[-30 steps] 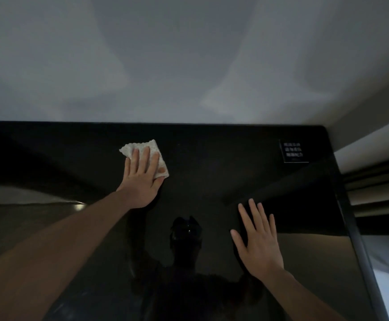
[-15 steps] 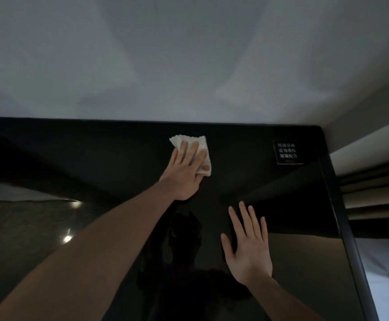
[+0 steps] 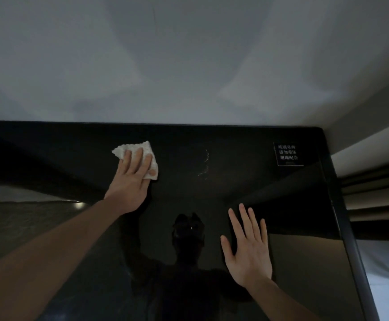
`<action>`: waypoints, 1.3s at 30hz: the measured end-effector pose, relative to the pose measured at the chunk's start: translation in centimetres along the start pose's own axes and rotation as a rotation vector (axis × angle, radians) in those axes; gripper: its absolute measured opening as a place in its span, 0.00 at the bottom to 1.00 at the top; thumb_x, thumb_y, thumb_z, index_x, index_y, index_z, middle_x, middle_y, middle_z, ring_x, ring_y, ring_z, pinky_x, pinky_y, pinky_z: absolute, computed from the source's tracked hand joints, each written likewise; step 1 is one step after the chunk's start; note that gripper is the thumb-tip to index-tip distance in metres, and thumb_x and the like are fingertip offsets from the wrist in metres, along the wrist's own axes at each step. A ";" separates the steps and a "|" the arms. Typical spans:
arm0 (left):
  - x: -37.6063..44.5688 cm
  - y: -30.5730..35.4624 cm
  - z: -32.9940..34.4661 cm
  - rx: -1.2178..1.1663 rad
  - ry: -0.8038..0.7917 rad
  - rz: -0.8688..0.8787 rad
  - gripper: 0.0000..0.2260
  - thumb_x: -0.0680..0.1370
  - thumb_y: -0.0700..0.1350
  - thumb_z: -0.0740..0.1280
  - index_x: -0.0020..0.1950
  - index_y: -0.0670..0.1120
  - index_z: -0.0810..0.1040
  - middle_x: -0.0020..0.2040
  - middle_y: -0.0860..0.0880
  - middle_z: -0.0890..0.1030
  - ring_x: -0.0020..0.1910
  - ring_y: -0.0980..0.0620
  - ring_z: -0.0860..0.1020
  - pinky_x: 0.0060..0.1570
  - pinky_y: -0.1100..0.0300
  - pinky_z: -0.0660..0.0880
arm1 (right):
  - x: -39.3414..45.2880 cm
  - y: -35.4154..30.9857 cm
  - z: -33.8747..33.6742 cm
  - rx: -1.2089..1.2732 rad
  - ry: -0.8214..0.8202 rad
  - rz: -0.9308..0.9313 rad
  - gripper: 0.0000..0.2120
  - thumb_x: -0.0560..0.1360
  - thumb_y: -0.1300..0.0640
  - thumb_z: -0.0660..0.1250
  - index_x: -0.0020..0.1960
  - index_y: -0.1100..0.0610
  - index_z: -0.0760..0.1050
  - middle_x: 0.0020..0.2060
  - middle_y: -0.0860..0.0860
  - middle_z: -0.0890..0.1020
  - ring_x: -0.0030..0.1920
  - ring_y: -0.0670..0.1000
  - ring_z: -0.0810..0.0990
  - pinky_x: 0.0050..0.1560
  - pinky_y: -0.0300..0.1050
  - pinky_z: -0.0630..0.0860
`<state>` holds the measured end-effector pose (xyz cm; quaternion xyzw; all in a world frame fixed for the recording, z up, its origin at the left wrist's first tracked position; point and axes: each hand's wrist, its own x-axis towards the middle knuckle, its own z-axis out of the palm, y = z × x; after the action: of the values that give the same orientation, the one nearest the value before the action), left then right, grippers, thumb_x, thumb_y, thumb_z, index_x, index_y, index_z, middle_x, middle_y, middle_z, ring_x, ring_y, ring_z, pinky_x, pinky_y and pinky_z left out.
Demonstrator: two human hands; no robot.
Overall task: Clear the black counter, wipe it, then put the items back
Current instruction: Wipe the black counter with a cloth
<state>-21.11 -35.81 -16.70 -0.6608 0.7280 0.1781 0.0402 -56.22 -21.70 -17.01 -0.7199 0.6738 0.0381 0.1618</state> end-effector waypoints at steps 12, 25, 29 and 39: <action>4.3 21.5 3.9 -0.138 0.047 0.069 0.29 0.86 0.55 0.48 0.84 0.54 0.39 0.82 0.49 0.31 0.80 0.42 0.29 0.80 0.43 0.35 | -1.9 12.8 -3.0 0.313 0.170 -0.029 0.27 0.84 0.45 0.60 0.82 0.48 0.63 0.84 0.45 0.54 0.84 0.48 0.48 0.83 0.57 0.50; 7.2 49.8 8.2 -0.248 -0.072 0.243 0.30 0.82 0.54 0.38 0.83 0.49 0.57 0.84 0.39 0.44 0.81 0.33 0.37 0.79 0.36 0.38 | -8.5 26.2 -1.6 0.576 0.136 0.522 0.40 0.80 0.31 0.51 0.84 0.47 0.43 0.84 0.48 0.53 0.82 0.50 0.54 0.80 0.54 0.61; 5.3 58.6 7.6 -0.464 -0.228 0.439 0.24 0.85 0.49 0.46 0.77 0.49 0.70 0.83 0.43 0.54 0.82 0.39 0.48 0.81 0.44 0.40 | -8.5 26.7 -2.3 0.669 0.082 0.604 0.37 0.82 0.36 0.55 0.85 0.46 0.44 0.84 0.46 0.52 0.82 0.49 0.54 0.81 0.52 0.58; 1.3 48.7 4.0 -0.669 0.302 0.190 0.22 0.86 0.49 0.52 0.82 0.55 0.60 0.84 0.51 0.57 0.83 0.50 0.50 0.82 0.47 0.48 | -11.0 28.0 -2.0 0.815 0.102 0.620 0.32 0.84 0.37 0.53 0.85 0.45 0.48 0.83 0.45 0.55 0.82 0.47 0.56 0.80 0.49 0.56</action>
<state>-69.48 -32.73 -10.74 -0.5860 0.6853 0.3092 -0.3023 -85.01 -12.82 -17.16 -0.3655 0.8229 -0.2167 0.3773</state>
